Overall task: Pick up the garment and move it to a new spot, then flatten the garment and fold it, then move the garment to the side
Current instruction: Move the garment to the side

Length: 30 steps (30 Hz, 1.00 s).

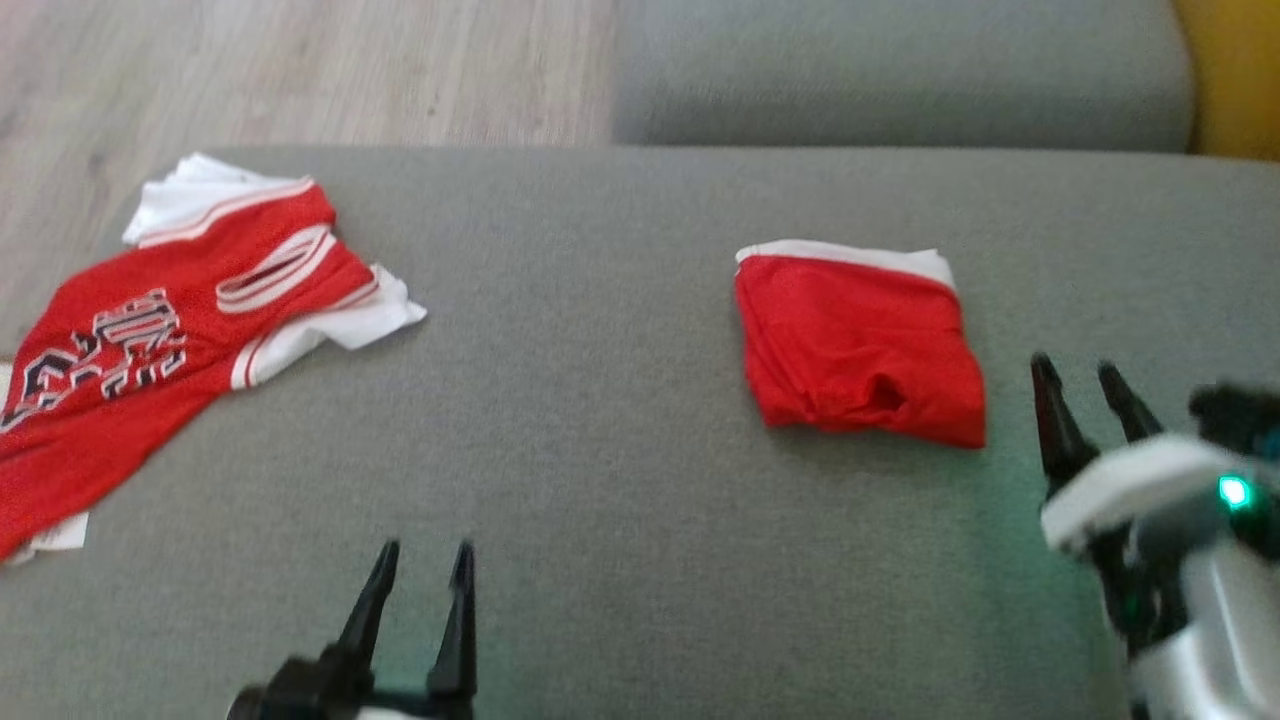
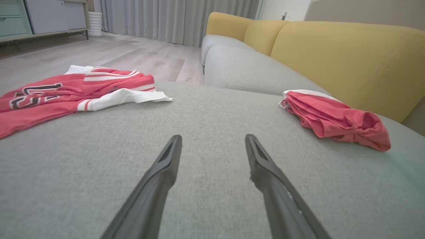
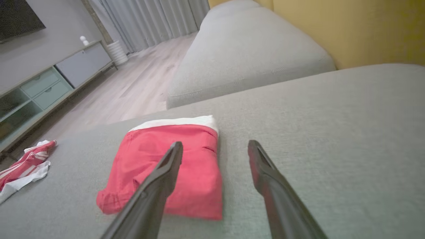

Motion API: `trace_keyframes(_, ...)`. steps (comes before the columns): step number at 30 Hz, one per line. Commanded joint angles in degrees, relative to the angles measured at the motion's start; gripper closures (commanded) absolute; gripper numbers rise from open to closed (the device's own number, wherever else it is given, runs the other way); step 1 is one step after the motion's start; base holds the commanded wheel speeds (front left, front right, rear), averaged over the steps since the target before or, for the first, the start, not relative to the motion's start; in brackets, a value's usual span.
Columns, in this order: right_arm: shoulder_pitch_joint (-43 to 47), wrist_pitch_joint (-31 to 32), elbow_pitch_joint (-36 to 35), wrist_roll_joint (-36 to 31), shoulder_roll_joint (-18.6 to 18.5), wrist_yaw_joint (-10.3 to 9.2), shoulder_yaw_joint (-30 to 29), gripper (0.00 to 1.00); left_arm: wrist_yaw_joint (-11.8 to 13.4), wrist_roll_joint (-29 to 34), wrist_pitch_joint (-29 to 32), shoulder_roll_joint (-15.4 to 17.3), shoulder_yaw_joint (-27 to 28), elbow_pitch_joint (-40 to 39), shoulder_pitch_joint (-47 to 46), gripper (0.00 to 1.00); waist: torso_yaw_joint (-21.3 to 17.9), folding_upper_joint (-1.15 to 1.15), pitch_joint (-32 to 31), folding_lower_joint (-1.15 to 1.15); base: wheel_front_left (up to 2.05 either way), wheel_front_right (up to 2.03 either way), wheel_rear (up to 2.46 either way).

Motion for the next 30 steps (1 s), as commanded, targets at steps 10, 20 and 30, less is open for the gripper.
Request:
trace_keyframes(10,-17.7,15.1,14.4,-0.3,-1.0,0.39,-3.2,0.00,-1.3,0.3,-0.5,-0.2,-2.5,0.2,-8.9,0.00,6.0,0.00,6.5,-0.01,0.00,0.00,0.00)
trace_keyframes(20,-24.8,21.5,24.3,6.6,1.1,0.39,-8.5,1.00,-0.7,-0.4,-0.5,-0.2,-3.4,-0.1,-10.4,0.00,6.6,0.00,9.9,-0.01,0.00,0.00,0.00)
trace_keyframes(30,-31.8,18.8,24.7,-1.7,-12.7,0.39,-11.0,1.00,-1.5,2.3,-0.5,0.1,-3.3,-0.7,-13.8,0.00,0.0,0.00,15.6,-0.01,0.00,0.00,0.00)
